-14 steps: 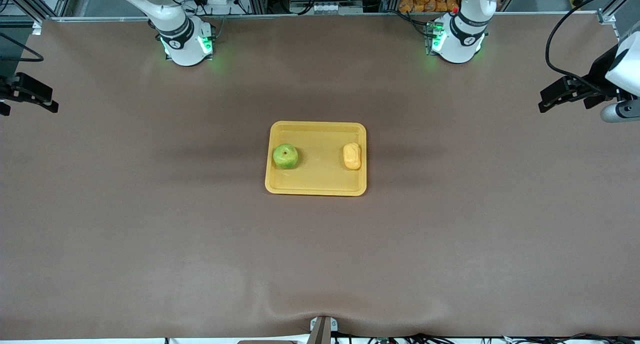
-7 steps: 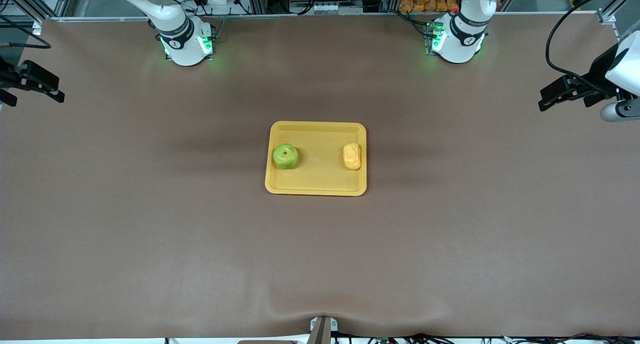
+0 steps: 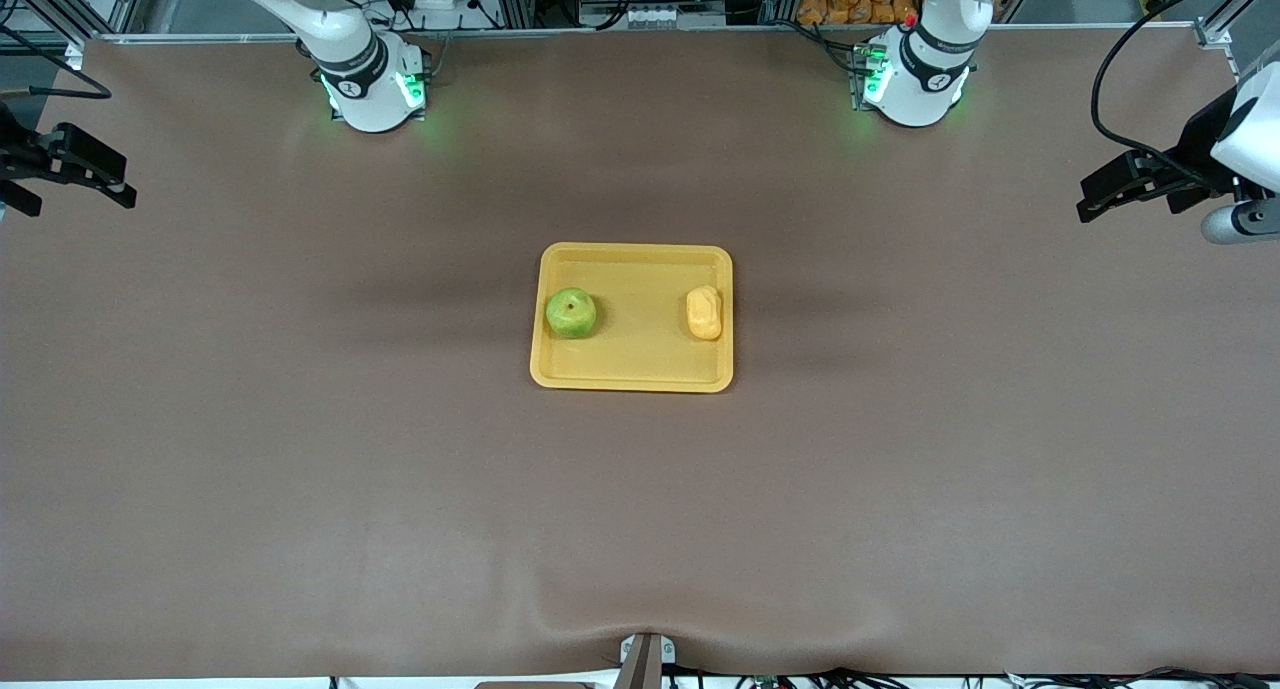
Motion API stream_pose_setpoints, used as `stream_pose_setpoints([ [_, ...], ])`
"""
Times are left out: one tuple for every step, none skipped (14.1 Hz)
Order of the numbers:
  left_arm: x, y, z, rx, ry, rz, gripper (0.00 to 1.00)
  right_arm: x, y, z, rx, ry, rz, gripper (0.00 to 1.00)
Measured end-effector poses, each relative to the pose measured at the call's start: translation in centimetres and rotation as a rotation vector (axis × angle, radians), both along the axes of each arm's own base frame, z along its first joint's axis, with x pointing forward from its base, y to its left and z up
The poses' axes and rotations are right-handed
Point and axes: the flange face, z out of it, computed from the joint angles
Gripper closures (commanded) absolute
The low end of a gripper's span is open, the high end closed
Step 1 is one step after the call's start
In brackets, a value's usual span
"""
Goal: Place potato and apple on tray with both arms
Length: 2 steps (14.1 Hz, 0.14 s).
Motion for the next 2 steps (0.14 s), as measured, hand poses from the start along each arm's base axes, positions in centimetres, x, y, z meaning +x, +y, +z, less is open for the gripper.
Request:
stream_pose_setpoints([
  [0.0, 0.0, 0.0, 0.0, 0.0, 0.0, 0.0, 0.05, 0.04, 0.02, 0.0, -0.004, 0.001, 0.0],
  [-0.01, 0.0, -0.01, 0.0, 0.001, 0.0, 0.0, 0.06, 0.1, 0.02, 0.004, -0.004, 0.002, 0.0],
])
